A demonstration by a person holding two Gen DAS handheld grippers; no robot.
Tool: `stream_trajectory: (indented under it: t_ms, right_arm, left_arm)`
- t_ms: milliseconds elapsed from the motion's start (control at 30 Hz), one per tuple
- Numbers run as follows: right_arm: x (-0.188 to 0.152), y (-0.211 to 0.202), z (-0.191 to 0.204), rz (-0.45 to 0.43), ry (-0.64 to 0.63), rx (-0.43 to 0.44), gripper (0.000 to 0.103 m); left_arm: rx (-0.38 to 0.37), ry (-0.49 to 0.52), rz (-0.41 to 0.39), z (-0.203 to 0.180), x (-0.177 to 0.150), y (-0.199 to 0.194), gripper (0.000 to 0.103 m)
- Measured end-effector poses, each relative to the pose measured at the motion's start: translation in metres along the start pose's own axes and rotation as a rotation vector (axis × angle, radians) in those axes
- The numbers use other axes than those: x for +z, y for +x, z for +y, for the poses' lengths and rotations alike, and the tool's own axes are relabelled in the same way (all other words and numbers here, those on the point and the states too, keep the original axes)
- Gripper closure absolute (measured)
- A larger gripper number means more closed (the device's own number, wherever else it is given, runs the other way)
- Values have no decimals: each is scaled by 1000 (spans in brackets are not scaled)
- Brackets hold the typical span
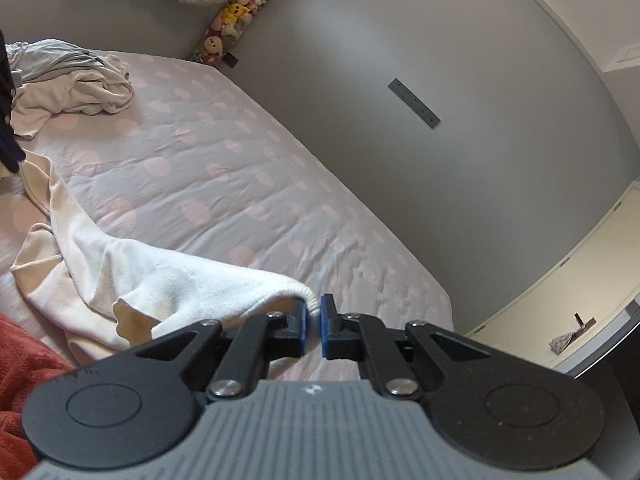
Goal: Fold clothes
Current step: 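Hold the sweater hem up with both tools and shake it out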
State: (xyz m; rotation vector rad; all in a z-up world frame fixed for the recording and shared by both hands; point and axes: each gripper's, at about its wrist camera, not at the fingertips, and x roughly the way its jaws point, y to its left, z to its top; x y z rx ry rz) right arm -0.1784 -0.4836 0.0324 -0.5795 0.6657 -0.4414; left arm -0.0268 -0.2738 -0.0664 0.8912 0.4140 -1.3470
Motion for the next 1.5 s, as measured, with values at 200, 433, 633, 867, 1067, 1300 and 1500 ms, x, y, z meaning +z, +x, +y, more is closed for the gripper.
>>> stream_trajectory:
  t_ms: [200,433,633,867,1067,1300,1500]
  right_arm:
    - [-15,30,-9,25,47,6,95]
    - [-35,55,-25,47,124,34,95]
    - [-49,73,-33,61,176,71,95]
    - [-66,90,-36,73,210,99,95]
    - [-83,107,-40,92,249,113,95]
    - [-96,125,-40,121,290,125,95]
    - [-98,128,-42,134,301,108,95]
  left_arm:
    - [-84,55,-14,-22,23,59,97]
    - [-110,87,24,-26,35,113,93]
    - [-147,74,74,-25,35,145,82]
    - [-148,31,124,-16,34,177,72]
    - [-205,-110,151,9,27,202,59]
    - [-214,-137,151,11,23,207,77]
    - [-178,-188,121,28,28,177,95]
